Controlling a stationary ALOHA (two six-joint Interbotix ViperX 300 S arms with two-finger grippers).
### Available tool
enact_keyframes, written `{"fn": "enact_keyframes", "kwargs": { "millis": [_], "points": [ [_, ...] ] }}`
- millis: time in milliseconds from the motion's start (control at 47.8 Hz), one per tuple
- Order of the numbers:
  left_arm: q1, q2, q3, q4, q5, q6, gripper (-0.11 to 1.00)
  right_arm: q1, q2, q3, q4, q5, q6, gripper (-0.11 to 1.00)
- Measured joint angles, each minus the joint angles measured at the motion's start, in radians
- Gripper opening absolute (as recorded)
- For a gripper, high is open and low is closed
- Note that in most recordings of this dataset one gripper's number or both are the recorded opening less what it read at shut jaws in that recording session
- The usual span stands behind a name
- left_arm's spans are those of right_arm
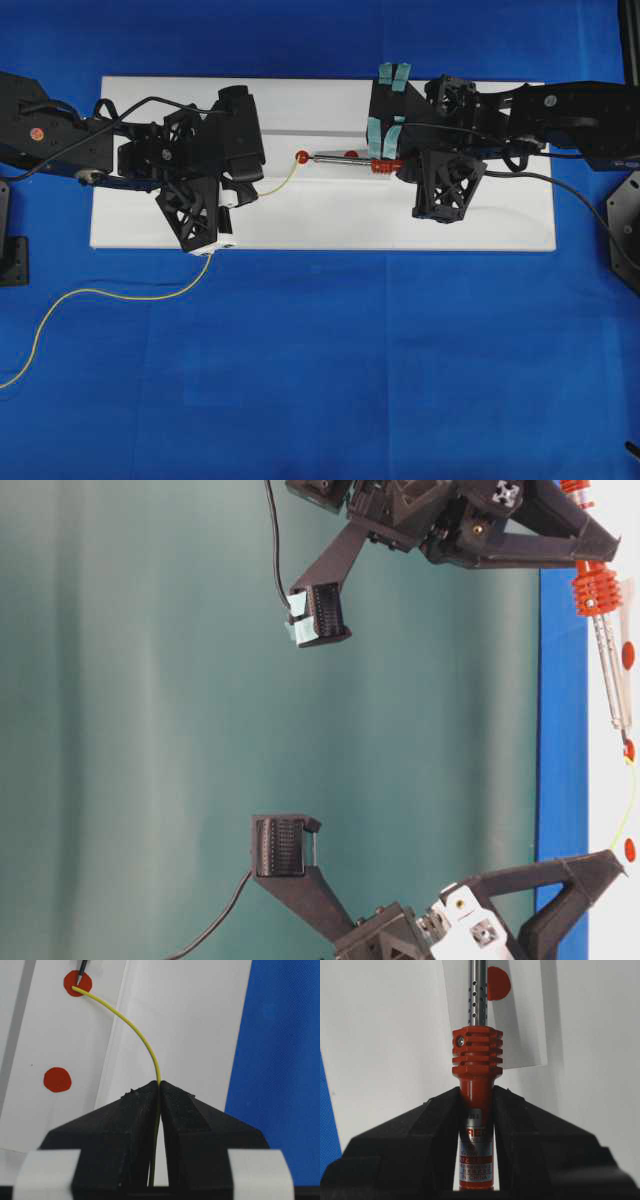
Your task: Touch the tip of the soldering iron to the tip of the solder at the mark.
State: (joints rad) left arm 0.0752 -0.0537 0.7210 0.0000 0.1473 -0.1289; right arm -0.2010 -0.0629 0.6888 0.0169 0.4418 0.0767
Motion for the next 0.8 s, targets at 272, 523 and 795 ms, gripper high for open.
{"fn": "enact_keyframes", "kwargs": {
  "millis": [272,523,795],
  "points": [
    [0.0,0.0,0.002,-0.002,-0.003,0.008,0.03,0.0,0.0,0.0,-0.002,0.0,0.0,0.06],
    [-0.002,-0.067,0.041,-0.002,-0.005,0.006,0.03,0.0,0.0,0.0,-0.002,0.0,0.0,0.06],
    [-0.008,-0.236,0.146,-0.002,-0.029,-0.008,0.03,0.0,0.0,0.0,-0.002,-0.002,0.0,0.06]
  ]
}}
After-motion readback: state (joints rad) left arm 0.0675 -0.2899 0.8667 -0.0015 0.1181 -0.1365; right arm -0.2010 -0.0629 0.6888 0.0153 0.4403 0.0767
